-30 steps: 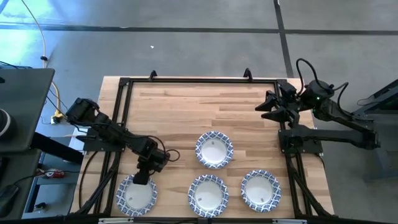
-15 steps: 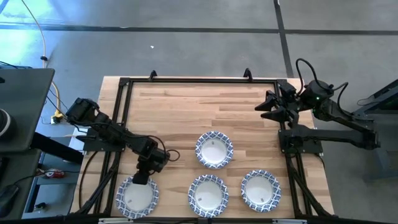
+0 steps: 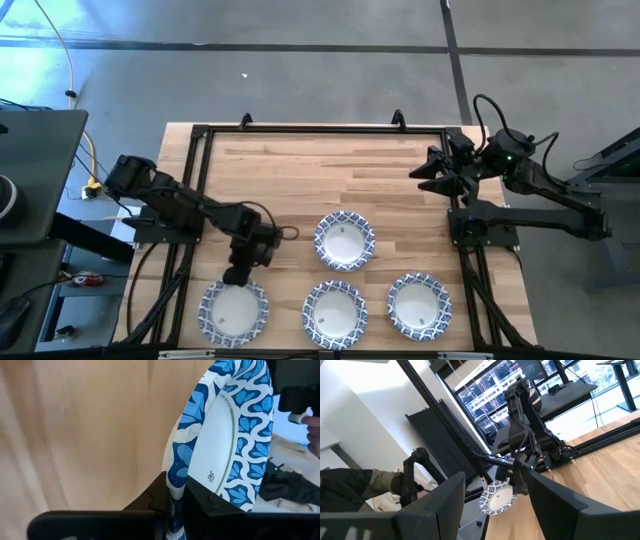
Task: Nest bowls inside each other
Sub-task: Stack the white patterned bowl on top of the other white patterned bowls
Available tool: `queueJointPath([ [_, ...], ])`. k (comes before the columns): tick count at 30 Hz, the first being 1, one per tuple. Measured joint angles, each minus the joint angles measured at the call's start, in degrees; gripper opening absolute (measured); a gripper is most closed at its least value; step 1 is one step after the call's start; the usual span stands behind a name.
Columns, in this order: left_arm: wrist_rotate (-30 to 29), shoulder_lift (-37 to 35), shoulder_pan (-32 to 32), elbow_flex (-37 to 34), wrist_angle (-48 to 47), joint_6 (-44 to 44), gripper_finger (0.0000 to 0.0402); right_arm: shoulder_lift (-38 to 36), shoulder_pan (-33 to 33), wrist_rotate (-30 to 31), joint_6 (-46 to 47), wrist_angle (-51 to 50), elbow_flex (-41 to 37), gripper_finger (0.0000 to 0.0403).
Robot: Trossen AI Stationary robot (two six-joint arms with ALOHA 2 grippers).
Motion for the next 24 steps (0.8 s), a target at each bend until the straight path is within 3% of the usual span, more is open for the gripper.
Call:
queueJointPath([
  [12,0.05,-1.62,11.92,12.27,-3.66,5.59,0.0024,0.07,0.00,0.19,-0.72,-0.32,0.00,0.0206],
  [24,-6.90,-0.03,24.50,23.99,-4.91,2.09,0.0024,0.10,0.01,0.37,-1.97,-0.52,-0.01,0.0206],
])
